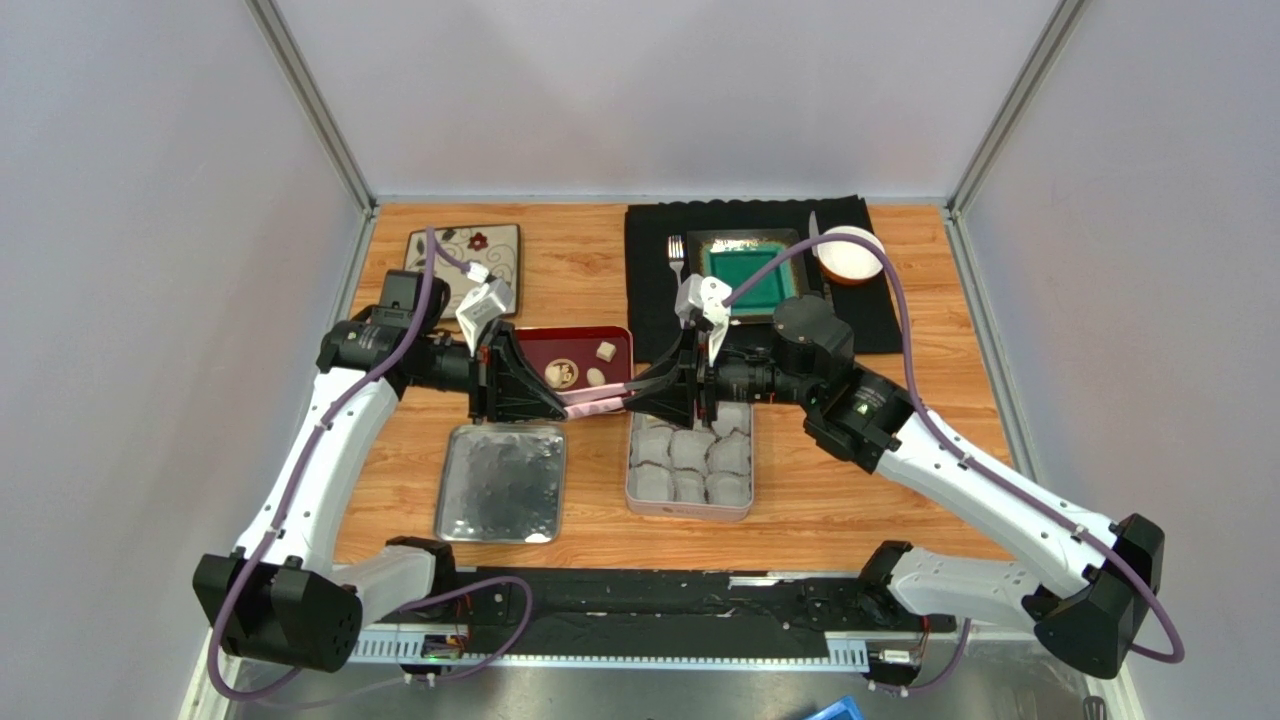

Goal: Pack the chocolate
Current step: Move the plate to the center of the board.

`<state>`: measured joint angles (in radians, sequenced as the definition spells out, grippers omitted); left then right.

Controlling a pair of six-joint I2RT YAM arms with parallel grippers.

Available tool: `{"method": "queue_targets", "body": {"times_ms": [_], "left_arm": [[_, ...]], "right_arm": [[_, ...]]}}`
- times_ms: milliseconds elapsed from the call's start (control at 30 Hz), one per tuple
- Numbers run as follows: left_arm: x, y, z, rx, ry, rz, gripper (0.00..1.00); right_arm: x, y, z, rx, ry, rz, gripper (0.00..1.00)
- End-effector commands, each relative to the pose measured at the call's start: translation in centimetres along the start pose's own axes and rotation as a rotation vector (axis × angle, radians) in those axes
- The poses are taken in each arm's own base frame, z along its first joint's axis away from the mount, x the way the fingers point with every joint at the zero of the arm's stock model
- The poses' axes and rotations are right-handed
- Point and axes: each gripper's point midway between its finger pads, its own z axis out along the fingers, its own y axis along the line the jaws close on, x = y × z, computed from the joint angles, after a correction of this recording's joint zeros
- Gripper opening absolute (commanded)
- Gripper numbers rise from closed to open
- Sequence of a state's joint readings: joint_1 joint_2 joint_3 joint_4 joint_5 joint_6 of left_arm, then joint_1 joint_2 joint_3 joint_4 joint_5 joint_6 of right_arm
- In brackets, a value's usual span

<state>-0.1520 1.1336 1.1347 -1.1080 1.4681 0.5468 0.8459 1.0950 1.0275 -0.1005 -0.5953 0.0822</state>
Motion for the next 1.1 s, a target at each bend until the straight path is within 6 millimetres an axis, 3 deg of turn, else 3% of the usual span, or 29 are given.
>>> {"method": "queue_targets", "body": {"times_ms": [0, 167, 267, 500, 600, 700, 733, 800, 833, 933, 1067], "left_arm": [[-0.3, 0.7, 0.0, -0.03, 0.004, 0.033, 0.22], [-0.4, 2.8, -0.1, -0.104, 0.017, 0.022, 0.43], [-0.7, 3.8, -0.2, -0.137, 0.015, 0.027, 0.46], [-1.5, 4.8, -0.5, -0.174, 0.001, 0.024, 0.48], [-2.1, 6.7, -1.5, -0.286, -0.012, 0.016, 0.51], [-2.1, 11.1, -3.7, -0.52, -0.019, -0.011, 0.54], [-1.2, 13.5, -5.0, -0.633, 0.001, -0.042, 0.54], [0.4, 15.7, -6.2, -0.734, 0.051, -0.067, 0.55], [2.2, 17.5, -7.4, -0.813, 0.09, -0.12, 0.54], [5.9, 19.3, -9.0, -0.884, 0.153, -0.193, 0.54], [8.8, 19.7, -10.5, -0.936, 0.175, -0.225, 0.54]], "right_arm": [[-1.8, 0.5, -0.2, 0.002, -0.052, -0.03, 0.24], [-1.7, 0.3, -0.3, 0.019, -0.039, -0.02, 0.19], [-1.7, 0.3, -0.3, 0.021, -0.03, -0.021, 0.12], [-1.3, -0.6, -0.4, 0.069, -0.01, -0.002, 0.09], [-0.9, -2.6, -0.4, 0.174, 0.002, 0.012, 0.08], [0.1, -4.8, 0.1, 0.272, 0.048, 0.03, 0.08], [0.5, -5.6, 0.5, 0.294, 0.071, 0.041, 0.07], [1.1, -7.1, 0.8, 0.358, 0.088, 0.055, 0.06], [1.0, -7.6, 1.0, 0.377, 0.091, 0.057, 0.05], [2.4, -10.0, 2.1, 0.454, 0.135, 0.079, 0.05], [3.9, -14.0, 3.4, 0.594, 0.184, 0.081, 0.06]]}}
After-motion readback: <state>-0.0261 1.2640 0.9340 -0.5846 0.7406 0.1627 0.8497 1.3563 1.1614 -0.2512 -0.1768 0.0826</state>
